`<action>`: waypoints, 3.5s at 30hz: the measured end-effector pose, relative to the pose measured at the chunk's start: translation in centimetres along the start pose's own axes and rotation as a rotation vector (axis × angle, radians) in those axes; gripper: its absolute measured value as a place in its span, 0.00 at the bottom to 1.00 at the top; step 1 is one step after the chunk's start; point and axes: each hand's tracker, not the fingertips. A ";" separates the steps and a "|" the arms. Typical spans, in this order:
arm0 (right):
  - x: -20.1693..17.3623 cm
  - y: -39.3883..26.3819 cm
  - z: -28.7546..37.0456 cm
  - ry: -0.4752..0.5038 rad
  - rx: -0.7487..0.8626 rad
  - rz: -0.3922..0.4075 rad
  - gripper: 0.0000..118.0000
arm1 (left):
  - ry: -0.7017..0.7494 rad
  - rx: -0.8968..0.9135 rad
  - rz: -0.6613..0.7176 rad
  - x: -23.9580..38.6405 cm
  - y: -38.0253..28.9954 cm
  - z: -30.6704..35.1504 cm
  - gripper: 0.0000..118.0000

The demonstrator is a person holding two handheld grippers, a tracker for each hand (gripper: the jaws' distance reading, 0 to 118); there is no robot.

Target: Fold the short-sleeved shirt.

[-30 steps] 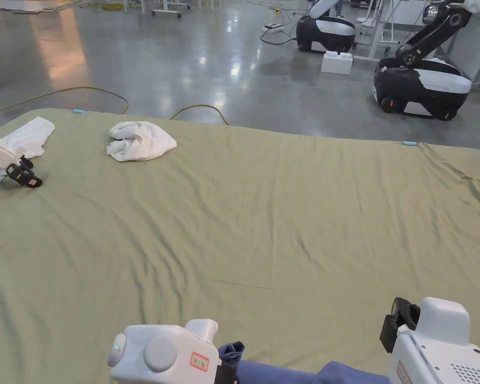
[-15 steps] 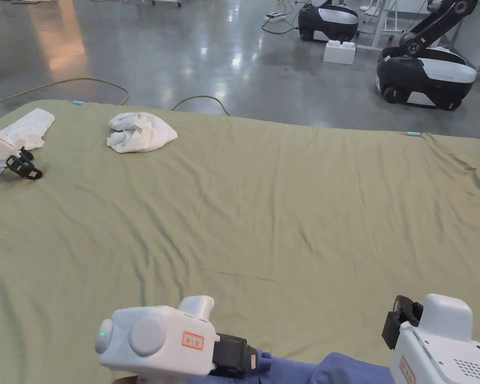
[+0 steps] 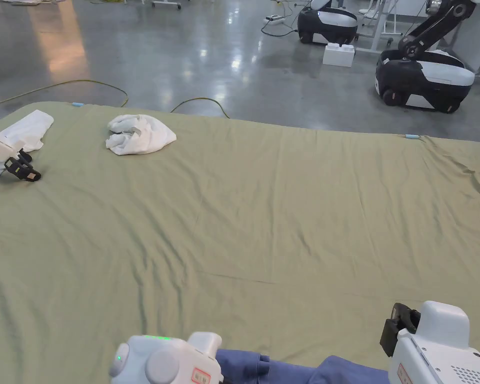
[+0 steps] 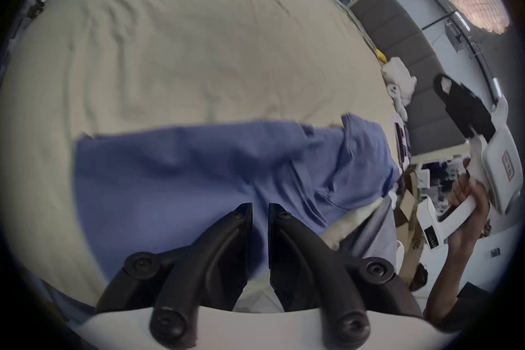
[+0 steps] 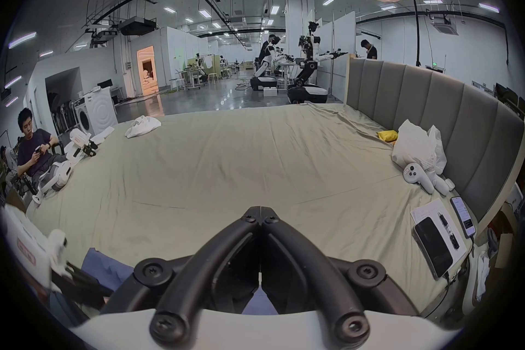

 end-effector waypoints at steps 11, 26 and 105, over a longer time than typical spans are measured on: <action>0.5 -0.6 0.0 -0.007 -0.020 -0.006 0.00 | -0.065 0.019 -0.002 0.6 -2.4 -2.3 0.12; 0.4 0.9 1.4 0.006 0.134 -0.008 0.00 | -0.095 0.368 0.234 -11.6 -3.2 10.5 0.63; 1.2 0.0 1.7 -0.015 0.083 -0.020 0.00 | -0.024 0.072 -0.038 6.8 2.5 2.2 0.11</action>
